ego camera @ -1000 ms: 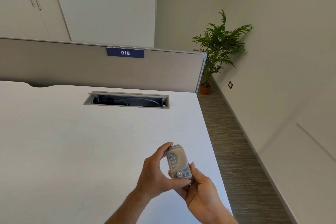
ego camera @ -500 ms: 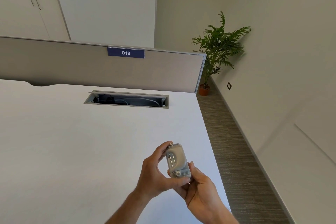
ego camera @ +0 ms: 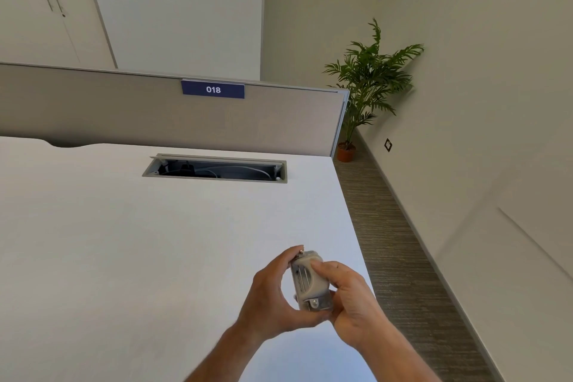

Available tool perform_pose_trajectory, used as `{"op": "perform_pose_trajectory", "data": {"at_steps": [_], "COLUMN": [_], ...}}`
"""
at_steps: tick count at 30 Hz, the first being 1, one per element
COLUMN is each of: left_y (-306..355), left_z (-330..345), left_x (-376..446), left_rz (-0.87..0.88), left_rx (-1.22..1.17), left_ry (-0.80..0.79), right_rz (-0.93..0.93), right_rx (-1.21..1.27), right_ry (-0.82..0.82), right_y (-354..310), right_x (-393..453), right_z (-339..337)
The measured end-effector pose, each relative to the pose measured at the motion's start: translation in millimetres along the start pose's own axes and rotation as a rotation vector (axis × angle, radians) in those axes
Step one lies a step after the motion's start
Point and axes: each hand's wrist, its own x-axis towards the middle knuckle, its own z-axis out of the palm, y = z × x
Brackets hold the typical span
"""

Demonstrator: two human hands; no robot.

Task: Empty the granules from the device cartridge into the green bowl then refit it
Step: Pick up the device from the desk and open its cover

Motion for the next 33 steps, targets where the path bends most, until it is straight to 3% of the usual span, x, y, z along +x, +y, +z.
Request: {"op": "perform_pose_trajectory", "data": {"at_steps": [5,9,12,24,33], "left_y": [1,18,19,23,22], "left_z": [-5,-4,-3,1,3], "left_x": [0,10,17,25,26], "left_rz": [-0.175,-0.606,-0.791,-0.797,-0.833], "left_rx": [-0.234,-0.71,-0.853,-0.822,-0.938], "left_ry": [-0.062,0.177,0.162,0.131,0.144], "right_rz": [0.019,0.016,0.014,0.011,0.01], "right_rx": [0.015,0.045,0.047,0.078,0.099], "right_ry": [0.007,-0.013,-0.013,-0.019,-0.022], "right_y": [1,3,4,4,1], "right_x": [4,6,7,8,9], "right_z": [0,-4,-6,-12,-10]}}
